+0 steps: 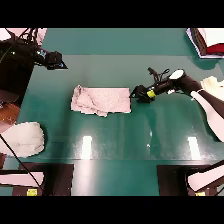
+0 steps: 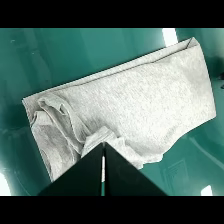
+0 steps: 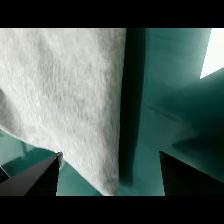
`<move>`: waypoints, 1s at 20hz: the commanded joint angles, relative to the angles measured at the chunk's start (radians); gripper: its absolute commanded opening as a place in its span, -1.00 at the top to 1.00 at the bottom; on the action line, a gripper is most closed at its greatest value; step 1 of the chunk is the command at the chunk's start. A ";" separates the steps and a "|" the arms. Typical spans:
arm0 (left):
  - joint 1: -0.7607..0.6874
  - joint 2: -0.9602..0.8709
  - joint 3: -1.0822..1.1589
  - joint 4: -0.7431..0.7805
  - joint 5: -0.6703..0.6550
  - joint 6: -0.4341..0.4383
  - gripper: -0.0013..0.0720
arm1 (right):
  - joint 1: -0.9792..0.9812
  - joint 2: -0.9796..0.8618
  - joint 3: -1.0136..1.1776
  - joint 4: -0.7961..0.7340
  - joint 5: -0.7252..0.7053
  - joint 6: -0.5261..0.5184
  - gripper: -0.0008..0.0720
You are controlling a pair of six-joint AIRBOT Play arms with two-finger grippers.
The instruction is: Fold the shirts.
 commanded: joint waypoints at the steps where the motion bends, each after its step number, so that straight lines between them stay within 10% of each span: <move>1: -0.007 0.001 -0.003 -0.001 0.002 0.009 0.90 | 0.058 -0.090 0.032 0.128 -0.021 -0.024 -0.93; 4: -0.007 0.001 -0.003 -0.001 0.002 0.009 0.90 | 0.138 -0.166 0.121 0.175 -0.021 -0.025 -0.82; 9: -0.007 0.001 -0.003 -0.006 -0.014 0.008 0.90 | 0.208 -0.214 0.216 0.177 -0.009 -0.101 0.93; 20: -0.082 0.001 -0.003 -0.124 -0.010 0.010 0.91 | -0.248 0.121 0.263 -0.051 0.024 -0.065 0.94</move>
